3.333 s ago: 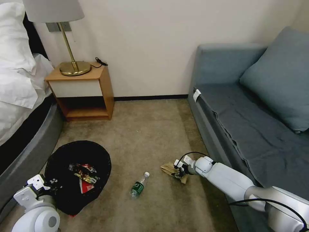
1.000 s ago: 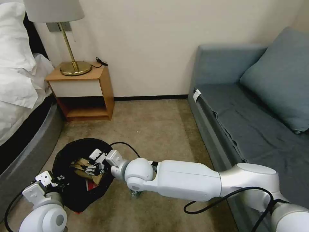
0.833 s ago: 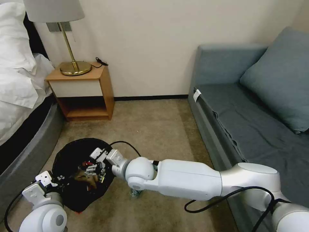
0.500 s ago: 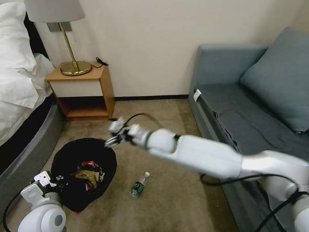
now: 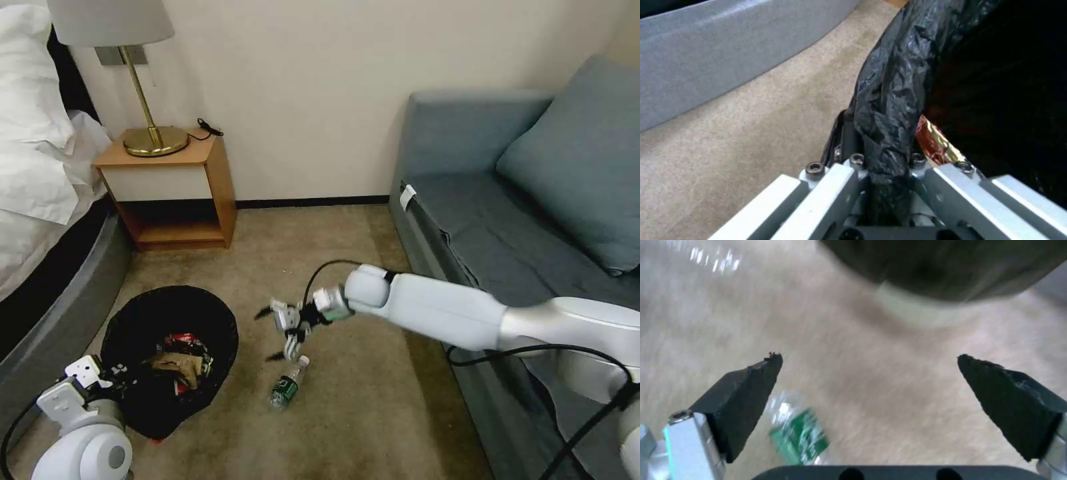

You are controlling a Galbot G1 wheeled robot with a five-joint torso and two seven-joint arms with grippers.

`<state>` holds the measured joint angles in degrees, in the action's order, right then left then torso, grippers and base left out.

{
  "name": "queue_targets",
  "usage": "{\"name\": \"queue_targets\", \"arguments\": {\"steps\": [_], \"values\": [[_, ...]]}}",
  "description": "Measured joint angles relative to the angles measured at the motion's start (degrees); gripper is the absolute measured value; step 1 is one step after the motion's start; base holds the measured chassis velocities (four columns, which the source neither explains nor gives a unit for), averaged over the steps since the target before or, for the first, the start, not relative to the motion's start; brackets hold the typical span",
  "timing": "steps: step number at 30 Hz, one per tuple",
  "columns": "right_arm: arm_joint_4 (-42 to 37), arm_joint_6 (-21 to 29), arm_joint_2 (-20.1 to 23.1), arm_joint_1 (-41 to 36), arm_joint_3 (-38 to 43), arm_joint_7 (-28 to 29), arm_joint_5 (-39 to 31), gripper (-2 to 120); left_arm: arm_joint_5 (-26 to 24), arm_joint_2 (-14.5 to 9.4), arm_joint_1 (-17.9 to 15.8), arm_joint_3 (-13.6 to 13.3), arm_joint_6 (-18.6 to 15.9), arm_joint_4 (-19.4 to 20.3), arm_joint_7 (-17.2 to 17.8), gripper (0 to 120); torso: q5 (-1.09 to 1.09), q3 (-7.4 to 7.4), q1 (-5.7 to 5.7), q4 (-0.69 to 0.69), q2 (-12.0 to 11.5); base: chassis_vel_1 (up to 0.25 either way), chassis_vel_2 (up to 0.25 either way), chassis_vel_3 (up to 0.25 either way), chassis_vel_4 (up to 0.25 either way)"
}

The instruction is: Pick up the trash bin, then pick up the garbage on the floor and place it into the trash bin.

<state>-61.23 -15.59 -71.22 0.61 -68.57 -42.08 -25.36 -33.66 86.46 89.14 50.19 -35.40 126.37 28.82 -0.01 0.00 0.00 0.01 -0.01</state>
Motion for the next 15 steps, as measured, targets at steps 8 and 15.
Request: {"name": "queue_targets", "arguments": {"steps": [8,15], "values": [[11.35,-5.25,-5.05,-2.78,-3.75,-1.62,5.20,100,0.04,0.23,0.10,0.12,0.15,-0.02,-0.10,1,0.00,0.00,0.00,-0.01,0.00,0.000,0.000,0.000,0.000],[19.39,-7.95,-8.22,-6.18,-3.89,-1.93,9.45,100,0.07,0.35,0.11,0.26,0.25,-0.12,-0.18,1,0.00,0.00,0.00,-0.01,0.00,0.000,0.000,0.000,0.000]]}}
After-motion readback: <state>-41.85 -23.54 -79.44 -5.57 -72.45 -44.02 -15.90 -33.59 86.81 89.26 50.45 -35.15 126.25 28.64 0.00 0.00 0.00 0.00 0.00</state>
